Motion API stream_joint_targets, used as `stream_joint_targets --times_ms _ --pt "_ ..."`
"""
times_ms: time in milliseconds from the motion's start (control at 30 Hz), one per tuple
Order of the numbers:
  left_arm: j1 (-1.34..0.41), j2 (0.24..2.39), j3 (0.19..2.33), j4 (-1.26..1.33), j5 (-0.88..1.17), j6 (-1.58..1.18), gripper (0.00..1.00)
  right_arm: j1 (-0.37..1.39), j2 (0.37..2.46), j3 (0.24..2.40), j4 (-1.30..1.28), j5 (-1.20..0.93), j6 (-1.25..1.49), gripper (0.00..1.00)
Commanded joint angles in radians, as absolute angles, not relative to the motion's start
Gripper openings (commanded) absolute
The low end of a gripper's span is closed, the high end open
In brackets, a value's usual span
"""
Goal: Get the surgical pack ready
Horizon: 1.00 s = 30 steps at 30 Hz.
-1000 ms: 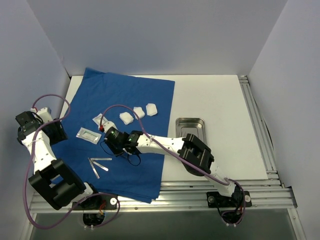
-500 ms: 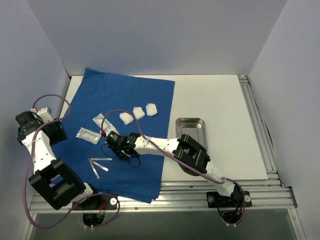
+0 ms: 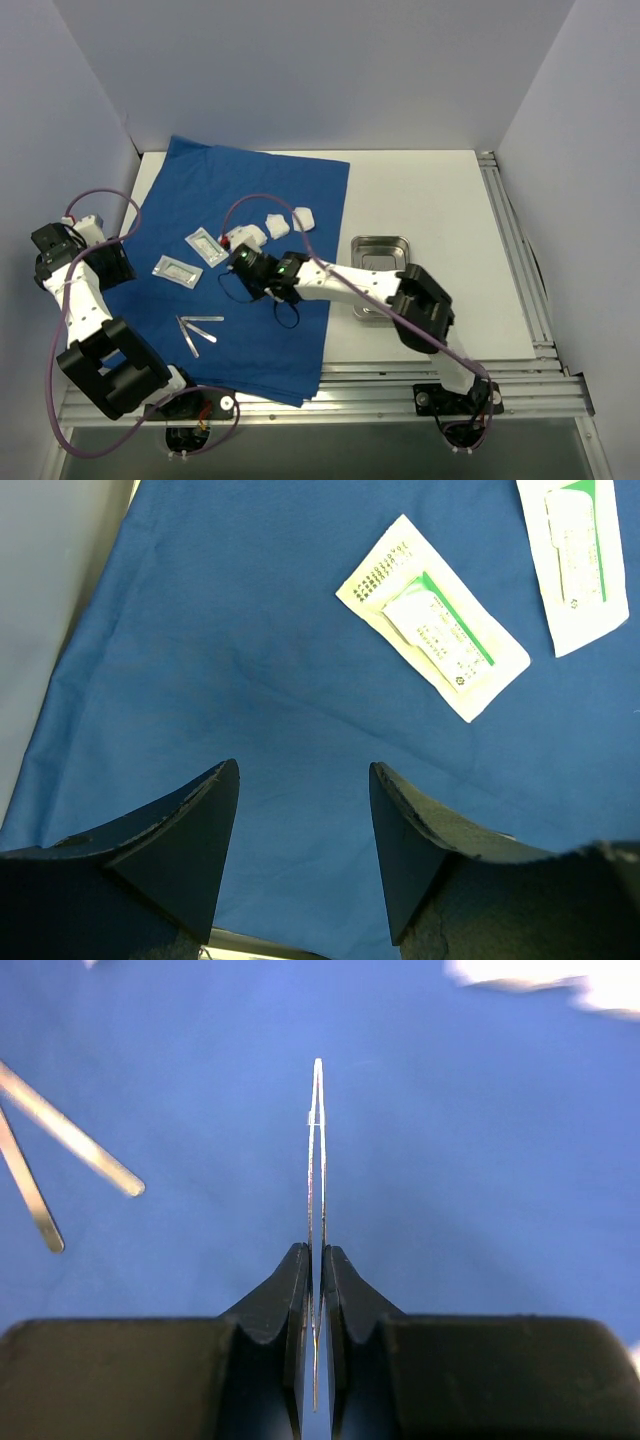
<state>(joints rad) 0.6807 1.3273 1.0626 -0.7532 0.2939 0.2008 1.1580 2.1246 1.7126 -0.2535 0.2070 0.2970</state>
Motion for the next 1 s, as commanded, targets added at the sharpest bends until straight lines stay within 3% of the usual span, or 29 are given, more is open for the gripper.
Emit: stream_joint_targets --times_ms 0,333,600,967 --pt "0.686 1.328 1.081 -0.755 0.314 0.218 0.64 1.039 1.893 1.623 -0.236 0.354 0.359 0.0" --pt "0.686 1.324 1.078 -0.75 0.316 0.219 0.64 0.571 1.481 1.017 -0.193 0.316 0.532 0.0" --pt "0.686 1.33 1.081 -0.749 0.321 0.219 0.64 0.511 1.39 0.773 -0.098 0.276 0.647 0.0" --pt "0.686 1.325 1.078 -0.747 0.318 0.219 0.64 0.522 1.526 0.749 0.02 0.212 0.676 0.0"
